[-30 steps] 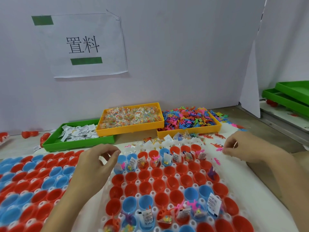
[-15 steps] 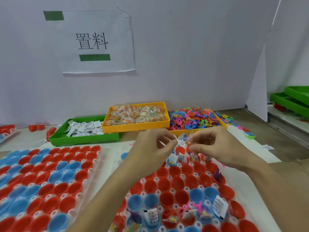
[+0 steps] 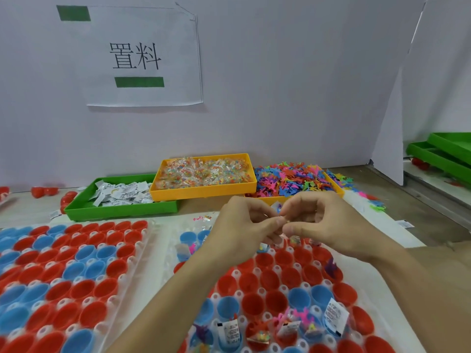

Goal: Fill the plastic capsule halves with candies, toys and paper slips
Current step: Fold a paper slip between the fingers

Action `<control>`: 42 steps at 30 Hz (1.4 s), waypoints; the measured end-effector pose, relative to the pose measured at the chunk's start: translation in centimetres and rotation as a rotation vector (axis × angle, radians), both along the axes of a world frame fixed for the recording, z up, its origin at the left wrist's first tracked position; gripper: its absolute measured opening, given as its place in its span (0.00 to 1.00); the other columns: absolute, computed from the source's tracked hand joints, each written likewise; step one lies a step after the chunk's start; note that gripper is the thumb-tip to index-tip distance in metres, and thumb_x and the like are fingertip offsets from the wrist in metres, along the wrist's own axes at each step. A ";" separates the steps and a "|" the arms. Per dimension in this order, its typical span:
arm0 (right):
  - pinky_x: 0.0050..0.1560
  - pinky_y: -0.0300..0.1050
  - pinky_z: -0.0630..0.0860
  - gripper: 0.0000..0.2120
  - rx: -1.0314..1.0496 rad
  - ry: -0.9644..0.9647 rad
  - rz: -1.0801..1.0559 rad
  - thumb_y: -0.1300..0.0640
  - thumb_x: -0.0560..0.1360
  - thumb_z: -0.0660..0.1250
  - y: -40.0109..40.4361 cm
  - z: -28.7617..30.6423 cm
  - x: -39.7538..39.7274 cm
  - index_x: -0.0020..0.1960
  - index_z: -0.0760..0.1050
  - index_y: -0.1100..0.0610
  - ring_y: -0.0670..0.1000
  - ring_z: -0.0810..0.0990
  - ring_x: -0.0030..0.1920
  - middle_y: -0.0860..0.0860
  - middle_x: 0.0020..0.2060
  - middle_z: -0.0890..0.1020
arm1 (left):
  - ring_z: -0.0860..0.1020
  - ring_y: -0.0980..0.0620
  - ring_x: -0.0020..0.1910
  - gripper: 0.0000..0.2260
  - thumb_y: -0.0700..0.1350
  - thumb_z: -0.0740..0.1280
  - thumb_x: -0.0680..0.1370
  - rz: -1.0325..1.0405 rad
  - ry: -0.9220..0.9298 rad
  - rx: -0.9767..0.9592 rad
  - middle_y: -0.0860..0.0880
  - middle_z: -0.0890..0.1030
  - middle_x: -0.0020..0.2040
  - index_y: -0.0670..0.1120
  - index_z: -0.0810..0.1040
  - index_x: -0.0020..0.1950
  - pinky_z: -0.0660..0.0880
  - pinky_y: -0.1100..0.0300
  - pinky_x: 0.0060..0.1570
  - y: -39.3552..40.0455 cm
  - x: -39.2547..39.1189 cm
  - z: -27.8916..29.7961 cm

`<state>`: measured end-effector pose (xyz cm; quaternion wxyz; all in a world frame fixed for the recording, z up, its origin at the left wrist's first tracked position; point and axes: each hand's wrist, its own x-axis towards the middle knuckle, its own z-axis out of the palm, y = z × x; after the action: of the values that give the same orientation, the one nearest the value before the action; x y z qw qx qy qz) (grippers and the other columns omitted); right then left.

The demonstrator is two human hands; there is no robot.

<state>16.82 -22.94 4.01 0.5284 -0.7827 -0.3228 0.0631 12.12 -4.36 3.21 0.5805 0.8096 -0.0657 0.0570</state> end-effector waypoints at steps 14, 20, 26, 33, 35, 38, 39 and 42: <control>0.40 0.36 0.80 0.07 0.038 0.054 0.036 0.55 0.66 0.76 -2.9 1.1 1.1 0.44 0.87 0.52 0.50 0.86 0.39 0.54 0.39 0.87 | 0.85 0.51 0.34 0.06 0.48 0.75 0.73 0.008 -0.093 0.077 0.49 0.85 0.34 0.48 0.82 0.45 0.81 0.56 0.38 -0.6 -0.7 0.4; 0.39 0.38 0.78 0.05 -0.278 0.164 0.080 0.62 0.69 0.77 -7.5 1.9 1.7 0.44 0.87 0.54 0.49 0.83 0.36 0.58 0.37 0.86 | 0.84 0.52 0.36 0.04 0.49 0.72 0.76 0.072 -0.182 0.073 0.50 0.85 0.36 0.49 0.82 0.44 0.79 0.55 0.40 1.5 -0.7 2.7; 0.41 0.38 0.78 0.07 -0.511 0.191 0.103 0.62 0.71 0.77 -7.0 1.7 1.6 0.43 0.87 0.50 0.48 0.84 0.38 0.53 0.38 0.87 | 0.84 0.51 0.36 0.04 0.47 0.70 0.77 0.112 -0.227 0.085 0.50 0.86 0.37 0.49 0.82 0.44 0.79 0.52 0.40 2.6 -0.9 3.8; 0.43 0.37 0.78 0.08 -0.623 0.169 0.094 0.60 0.70 0.78 -6.0 1.8 1.1 0.40 0.87 0.47 0.46 0.84 0.39 0.48 0.38 0.87 | 0.83 0.52 0.35 0.04 0.47 0.70 0.77 0.132 -0.246 0.084 0.50 0.85 0.37 0.48 0.82 0.45 0.80 0.61 0.38 2.9 -1.1 4.1; 0.44 0.36 0.78 0.09 -0.632 0.167 0.096 0.60 0.70 0.78 -5.9 1.9 1.0 0.40 0.87 0.45 0.45 0.85 0.41 0.47 0.40 0.87 | 0.83 0.53 0.35 0.04 0.47 0.70 0.77 0.133 -0.248 0.091 0.50 0.85 0.37 0.49 0.82 0.45 0.80 0.63 0.37 3.0 -1.1 4.2; 0.46 0.35 0.78 0.10 -0.657 0.145 0.101 0.59 0.70 0.78 -5.6 1.9 0.8 0.39 0.87 0.43 0.43 0.85 0.44 0.46 0.42 0.87 | 0.83 0.52 0.35 0.03 0.46 0.69 0.77 0.135 -0.252 0.087 0.50 0.85 0.38 0.49 0.82 0.44 0.79 0.64 0.36 3.1 -1.0 4.1; 0.46 0.34 0.78 0.11 -0.665 0.134 0.104 0.58 0.70 0.78 -5.5 1.9 0.8 0.39 0.86 0.42 0.43 0.85 0.45 0.45 0.42 0.87 | 0.83 0.52 0.35 0.03 0.47 0.69 0.77 0.135 -0.254 0.090 0.50 0.85 0.38 0.50 0.82 0.44 0.79 0.65 0.36 3.2 -1.0 4.1; 0.43 0.35 0.78 0.11 -0.662 0.115 0.098 0.58 0.70 0.79 -5.3 1.8 0.7 0.39 0.85 0.41 0.43 0.85 0.43 0.44 0.40 0.87 | 0.83 0.52 0.36 0.03 0.47 0.69 0.77 0.138 -0.250 0.098 0.51 0.85 0.38 0.51 0.82 0.44 0.79 0.65 0.36 3.3 -1.0 4.1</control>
<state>17.51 -28.20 5.76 0.2594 -0.8904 -0.2919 0.2339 11.17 -1.05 7.27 0.5221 0.8263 -0.0844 0.1940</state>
